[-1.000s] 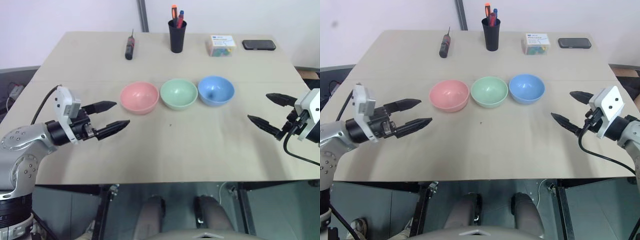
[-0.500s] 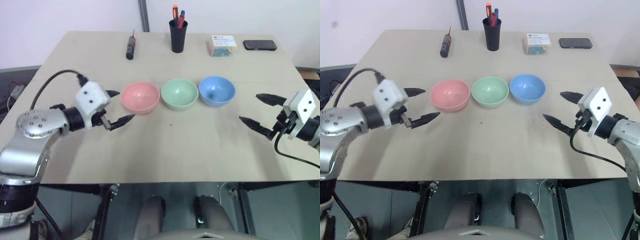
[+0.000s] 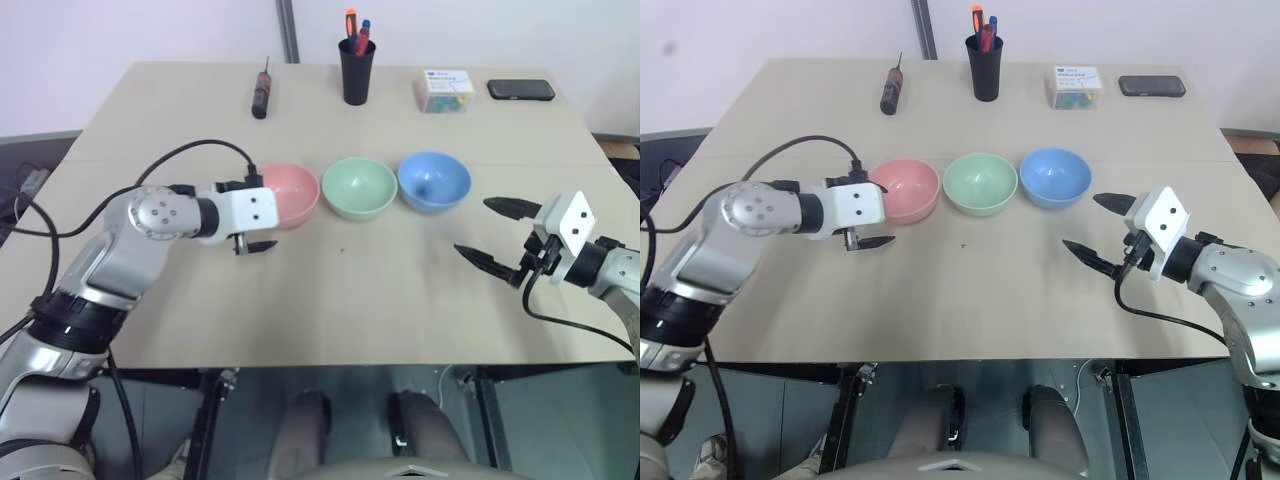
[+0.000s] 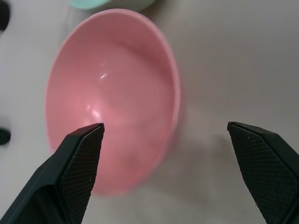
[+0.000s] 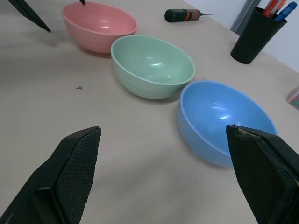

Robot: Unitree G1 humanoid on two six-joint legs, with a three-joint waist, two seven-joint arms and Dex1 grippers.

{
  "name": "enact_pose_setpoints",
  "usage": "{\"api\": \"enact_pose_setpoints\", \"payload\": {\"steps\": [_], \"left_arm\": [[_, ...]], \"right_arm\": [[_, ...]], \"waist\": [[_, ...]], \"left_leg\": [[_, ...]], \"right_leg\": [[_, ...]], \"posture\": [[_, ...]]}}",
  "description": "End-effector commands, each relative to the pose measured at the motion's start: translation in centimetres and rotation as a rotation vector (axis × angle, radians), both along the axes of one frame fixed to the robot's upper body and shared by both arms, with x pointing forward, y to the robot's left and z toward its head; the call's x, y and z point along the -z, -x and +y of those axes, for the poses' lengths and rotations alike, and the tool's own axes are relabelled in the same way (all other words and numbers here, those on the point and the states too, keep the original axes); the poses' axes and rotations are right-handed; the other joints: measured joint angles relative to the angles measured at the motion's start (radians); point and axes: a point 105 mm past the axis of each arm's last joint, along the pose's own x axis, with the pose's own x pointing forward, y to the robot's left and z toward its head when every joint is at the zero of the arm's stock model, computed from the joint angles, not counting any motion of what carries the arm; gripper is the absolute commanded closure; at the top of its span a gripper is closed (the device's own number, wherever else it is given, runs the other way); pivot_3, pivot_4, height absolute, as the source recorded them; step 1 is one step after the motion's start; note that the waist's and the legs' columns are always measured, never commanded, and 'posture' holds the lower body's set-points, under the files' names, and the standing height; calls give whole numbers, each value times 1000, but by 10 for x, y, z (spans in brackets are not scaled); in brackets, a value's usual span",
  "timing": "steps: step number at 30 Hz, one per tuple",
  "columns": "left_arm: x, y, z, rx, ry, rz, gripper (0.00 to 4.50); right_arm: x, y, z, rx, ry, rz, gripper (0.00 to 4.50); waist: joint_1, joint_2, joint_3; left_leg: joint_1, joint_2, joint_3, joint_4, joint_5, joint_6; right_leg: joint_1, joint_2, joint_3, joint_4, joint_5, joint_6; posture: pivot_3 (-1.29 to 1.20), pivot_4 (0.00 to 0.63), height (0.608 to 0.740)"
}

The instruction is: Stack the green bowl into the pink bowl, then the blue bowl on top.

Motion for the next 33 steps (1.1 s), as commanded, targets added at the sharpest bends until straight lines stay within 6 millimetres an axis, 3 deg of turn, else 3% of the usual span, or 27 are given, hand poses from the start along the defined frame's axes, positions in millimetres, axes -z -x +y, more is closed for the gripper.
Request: {"api": "enact_pose_setpoints", "payload": {"steps": [1,7,8,12,19,22,28,29,32,33], "left_arm": [[-8,-4,-3,51,-35,-11,1535],[-1,-7,-8,95,-41,29,4246],[1,-5,-11,110,-36,45,4384],[1,11,-21,199,1,113,4384],[-3,78,-31,469,14,326,4384],[2,81,-46,527,4,314,4384],[20,67,-75,602,-18,279,4384],[19,66,-79,620,-11,277,3814],[16,65,-84,646,9,275,2941],[13,63,-86,642,27,255,2434]], "right_arm": [[-16,15,10,-59,-50,-53,0],[-19,21,13,-61,-78,-53,0],[-19,22,12,-59,-78,-51,0],[-20,23,11,-56,-89,-43,0],[-21,25,6,-43,-109,-32,0],[-20,26,7,-35,-109,-32,0],[-18,30,7,-14,-102,-34,0],[-18,31,6,-10,-100,-33,0],[-19,33,5,3,-96,-37,0],[-19,33,4,6,-97,-38,0]], "waist": [[-1,0,0],[-4,0,0],[-3,0,0],[-3,0,0],[-6,0,0],[3,0,0],[3,0,0],[2,0,0],[-5,0,0],[-7,0,0]], "left_leg": [[0,0,0,0,0,0],[0,0,0,1,0,0],[0,0,0,1,0,0],[0,0,-1,2,0,0],[1,1,0,2,0,0],[1,0,-1,5,0,0],[1,0,-1,12,0,0],[1,0,-2,12,0,0],[1,0,-2,12,0,0],[1,0,-2,12,0,0]], "right_leg": [[0,0,0,0,0,0],[0,0,0,1,0,0],[0,0,0,1,0,0],[0,0,0,2,0,0],[0,0,0,4,0,0],[0,0,-1,7,0,0],[1,0,0,11,0,0],[1,1,0,12,0,0],[1,1,0,12,0,0],[1,1,0,12,0,0]], "posture": [[0,150,740],[0,150,740],[0,150,740],[0,150,740],[0,150,740],[0,150,740],[0,150,740],[0,150,740],[0,150,740],[0,150,740]]}}
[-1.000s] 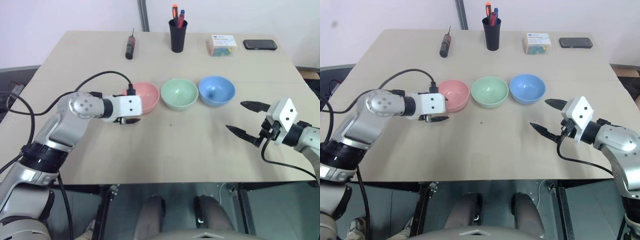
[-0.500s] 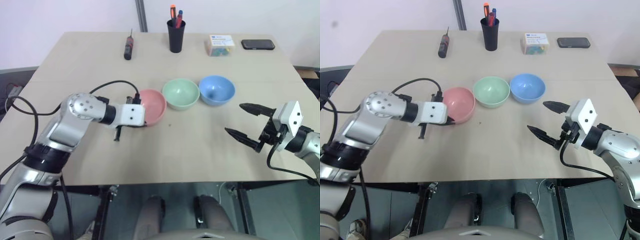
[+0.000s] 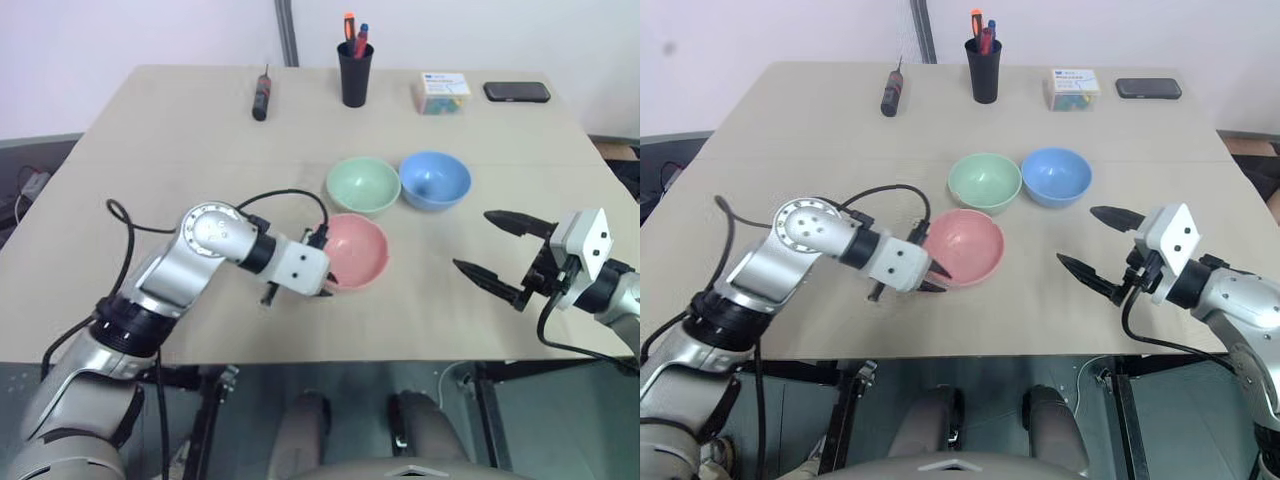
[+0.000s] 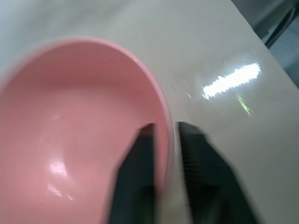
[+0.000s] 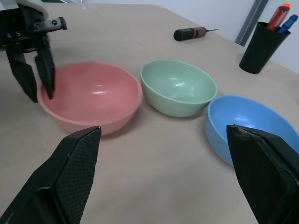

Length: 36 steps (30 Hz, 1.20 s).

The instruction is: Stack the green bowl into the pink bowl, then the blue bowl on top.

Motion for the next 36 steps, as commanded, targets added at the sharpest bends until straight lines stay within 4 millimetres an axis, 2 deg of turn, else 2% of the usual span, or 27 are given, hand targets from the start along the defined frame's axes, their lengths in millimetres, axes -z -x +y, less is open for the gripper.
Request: {"api": "enact_pose_setpoints", "payload": {"steps": [1,2,5,8,11,13,17,22,27,31,34,36], "left_arm": [[-18,-5,-6,-2,66,-55,1975],[-24,-6,-6,-12,87,-61,1810],[-46,-5,4,-75,145,-36,1810],[-68,-17,35,-205,125,-99,1810],[-87,-43,61,-309,78,-251,1810],[-93,-67,66,-322,34,-394,1810],[-97,-101,51,-257,-1,-562,1810],[-89,-126,26,-154,-40,-641,1810],[-76,-139,5,-90,-82,-668,1810],[-63,-141,-8,-38,-114,-664,1810],[-59,-143,-12,-37,-120,-659,2542],[-57,-145,-15,-41,-122,-667,3414]], "right_arm": [[-15,4,-1,12,8,-67,0],[-15,5,-1,14,7,-67,0],[-14,4,-2,18,6,-68,0],[-14,2,-2,19,1,-73,0],[-16,-2,0,16,-13,-86,0],[-16,-4,3,9,-20,-91,0],[-16,-7,8,-12,-19,-95,0],[-16,-7,14,-26,-14,-103,0],[-15,-2,16,-12,-16,-107,0],[-15,1,15,8,-14,-111,0],[-16,3,14,19,-12,-113,0],[-16,3,13,30,-12,-115,0]], "waist": [[-1,0,0],[-1,0,0],[0,0,0],[-3,0,0],[1,0,0],[10,0,0],[25,-1,0],[25,-1,0],[20,-1,0],[23,-1,0],[22,-1,0],[22,-1,0]], "left_leg": [[0,0,0,0,0,0],[0,0,1,0,0,0],[0,0,0,0,0,0],[0,1,0,0,0,0],[0,1,0,0,0,0],[1,0,0,0,0,0],[0,-1,-1,2,0,0],[-3,-1,-1,1,0,0],[-13,-1,-2,2,0,1],[-15,-1,-3,3,0,1],[-15,-1,-3,3,0,1],[-15,-1,-3,3,0,1]], "right_leg": [[0,0,0,0,0,0],[0,0,0,0,0,0],[0,0,0,0,0,0],[-1,0,0,0,0,0],[-1,1,0,0,0,0],[0,1,0,0,0,0],[1,0,-1,-1,0,0],[-1,0,-1,-2,0,0],[-11,0,-1,-1,0,0],[-12,-1,-2,-1,0,0],[-11,0,-3,-1,0,0],[-11,0,-3,0,0,0]], "posture": [[0,150,740],[0,150,740],[0,150,740],[0,150,740],[0,150,740],[0,150,740],[0,150,740],[0,150,740],[0,150,740],[0,150,740],[0,150,740],[0,150,740]]}}
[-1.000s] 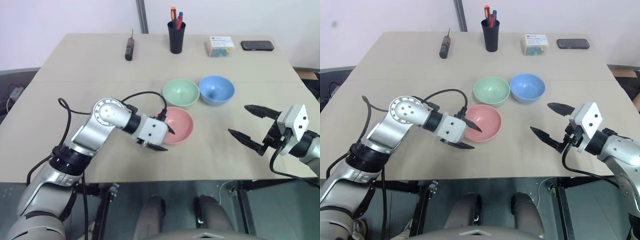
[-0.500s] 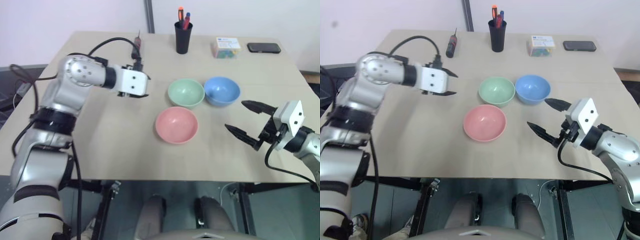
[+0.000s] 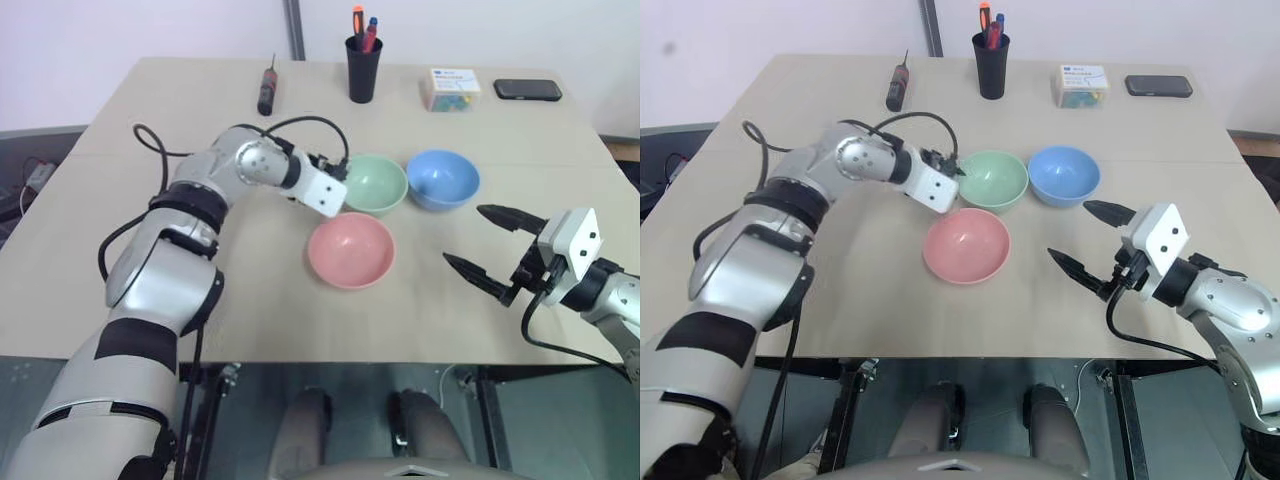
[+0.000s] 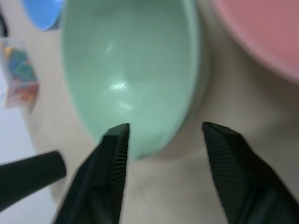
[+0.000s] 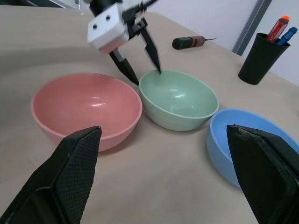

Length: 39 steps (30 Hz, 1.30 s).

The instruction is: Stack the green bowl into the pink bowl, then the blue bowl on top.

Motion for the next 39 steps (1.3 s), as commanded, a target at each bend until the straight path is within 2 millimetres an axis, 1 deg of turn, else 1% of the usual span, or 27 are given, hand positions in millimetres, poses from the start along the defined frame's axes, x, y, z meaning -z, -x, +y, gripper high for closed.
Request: {"api": "enact_pose_setpoints", "payload": {"steps": [1,2,3,7,9,11,13,15,16,17,18,20,23,24,25,28,31,32,36,39], "left_arm": [[-19,-5,-9,14,24,-73,3780],[-19,-5,-9,14,24,-73,4373],[-18,-5,-9,15,22,-73,4461],[-21,-2,-8,32,45,-60,4461],[-27,1,-5,44,66,-47,4461],[-35,8,1,75,80,-25,4461],[-45,27,12,154,86,29,4461],[-47,45,21,207,64,93,4461],[-46,56,25,236,42,125,4461],[-46,73,28,268,26,171,4461],[-45,88,29,300,11,210,4461],[-42,110,30,337,-14,268,4461],[-36,127,23,371,-15,316,4461],[-35,129,22,374,-15,325,3870],[-33,131,20,386,-17,334,3870],[-30,131,19,387,-16,334,2819],[-40,130,19,332,49,349,1755],[-44,130,20,296,79,362,1300],[-70,139,23,131,323,500,1300],[-73,150,29,39,456,525,1300]], "right_arm": [[-12,5,0,15,1,-55,0],[-12,5,0,17,1,-55,0],[-11,5,0,18,1,-54,0],[-10,5,-2,24,4,-52,0],[-11,5,-2,25,4,-53,0],[-11,4,-3,26,5,-51,0],[-10,4,-6,27,10,-47,0],[-9,4,-8,30,11,-44,0],[-9,4,-10,31,13,-42,0],[-8,3,-12,35,16,-38,0],[-7,3,-14,38,19,-35,0],[-6,1,-17,42,20,-32,0],[-5,-1,-16,37,19,-30,0],[-5,-1,-15,34,18,-28,0],[-5,-1,-14,28,19,-27,0],[-5,-1,-11,15,18,-25,0],[-4,-3,-9,5,21,-22,0],[-3,-5,-9,1,23,-22,0],[2,-15,-4,-18,60,-30,0],[5,-26,-4,-26,76,-33,0]], "waist": [[0,0,0],[1,0,0],[1,0,0],[0,0,0],[0,0,0],[-1,0,0],[-9,0,0],[-19,1,0],[-20,1,0],[-22,1,0],[-21,1,0],[-23,1,0],[-15,1,0],[-15,1,0],[-13,1,0],[-15,1,0],[-20,1,0],[-21,1,0],[-27,1,0],[-32,2,0]], "left_leg": [[0,0,0,0,0,0],[0,0,0,0,0,0],[0,0,0,0,0,0],[0,0,0,0,0,0],[0,0,0,0,0,0],[0,0,0,0,0,0],[0,0,0,0,0,0],[0,1,0,0,0,0],[0,1,0,-1,0,0],[0,1,0,-1,0,0],[1,1,0,0,0,0],[2,1,0,0,0,0],[2,1,-1,1,0,0],[2,1,-2,2,0,0],[2,1,-3,2,0,0],[2,1,-2,3,0,0],[2,1,-2,3,0,0],[2,1,-3,3,0,0],[2,1,-2,3,0,0],[2,2,-2,3,0,0]], "right_leg": [[0,0,0,0,0,0],[0,0,0,0,0,0],[0,0,0,0,0,0],[0,0,0,0,0,0],[0,0,0,0,0,0],[0,0,0,0,0,0],[0,0,0,0,0,0],[0,0,0,0,0,0],[0,0,0,1,0,0],[0,0,0,0,0,0],[0,0,0,0,0,0],[2,-1,0,1,0,0],[2,-1,-1,2,0,0],[3,-1,-2,2,0,0],[3,-1,-2,2,0,0],[4,-1,-2,3,0,0],[4,0,-2,3,0,0],[3,0,-2,3,0,0],[3,0,-1,2,0,0],[3,0,-1,2,0,0]], "posture": [[0,150,740],[0,150,740],[0,150,740],[0,150,740],[0,150,740],[0,150,740],[0,150,740],[0,150,740],[0,150,740],[0,150,740],[0,150,740],[0,150,740],[0,150,740],[0,150,740],[0,150,740],[0,150,740],[0,150,740],[0,150,740],[0,150,740],[0,150,740]]}}
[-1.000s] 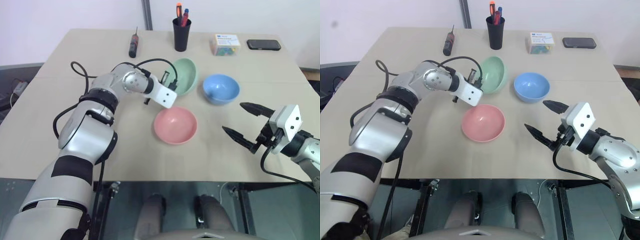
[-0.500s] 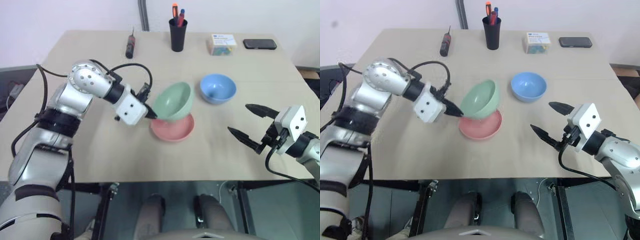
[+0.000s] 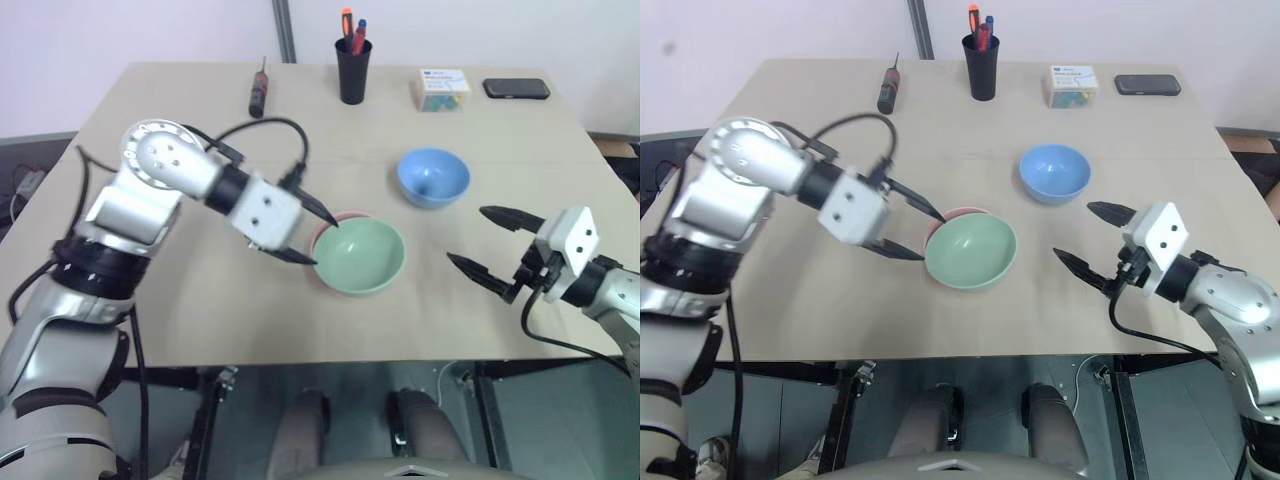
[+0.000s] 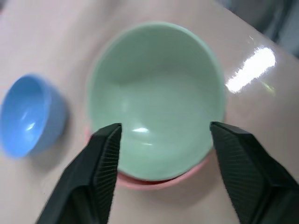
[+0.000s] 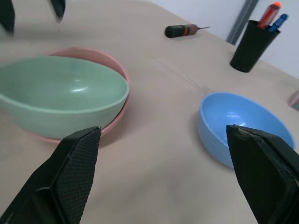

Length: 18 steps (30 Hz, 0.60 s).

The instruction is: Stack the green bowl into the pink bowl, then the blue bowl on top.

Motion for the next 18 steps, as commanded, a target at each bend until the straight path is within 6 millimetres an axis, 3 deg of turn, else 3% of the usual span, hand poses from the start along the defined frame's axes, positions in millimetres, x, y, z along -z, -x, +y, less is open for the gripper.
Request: {"api": "enact_pose_setpoints", "payload": {"steps": [1,4,6,10,11,12,13,17,18], "left_arm": [[-20,16,5,-132,182,41,1300],[-31,25,7,-262,509,254,1300],[-25,29,13,-316,618,277,1300],[-2,40,30,-417,695,365,1300],[3,45,36,-421,715,414,759],[6,48,39,-426,729,443,664],[11,50,45,-454,720,450,159],[17,54,57,-556,745,433,66],[18,57,58,-558,747,456,12]], "right_arm": [[-4,-11,3,-29,28,-42,0],[-6,-31,5,-29,52,-62,0],[-5,-43,5,-38,70,-67,0],[-3,-75,6,-25,149,-95,0],[-1,-84,7,-29,183,-98,0],[0,-90,8,-34,208,-102,0],[1,-98,10,-38,232,-105,0],[7,-120,21,-85,321,-106,0],[9,-124,23,-94,330,-100,253]], "waist": [[0,0,0],[-1,0,0],[3,0,0],[7,0,0],[6,0,0],[6,0,0],[4,0,0],[7,0,0],[9,0,0]], "left_leg": [[0,0,0,0,0,0],[0,0,0,0,0,0],[1,0,0,0,0,0],[2,0,1,0,0,0],[2,0,1,0,0,0],[2,0,2,-1,0,0],[2,0,1,-1,0,0],[3,0,3,-2,0,0],[3,0,2,-2,0,0]], "right_leg": [[0,0,0,-1,0,0],[0,0,0,0,0,0],[0,-1,0,1,0,0],[0,0,0,1,0,0],[0,0,0,1,0,0],[0,0,1,1,0,0],[0,-1,1,0,0,0],[0,-1,1,0,0,0],[0,-1,1,0,0,-1]], "posture": [[0,150,740],[0,150,740],[0,150,740],[0,150,740],[0,150,740],[0,150,740],[0,150,740],[0,150,740],[0,150,740]]}}
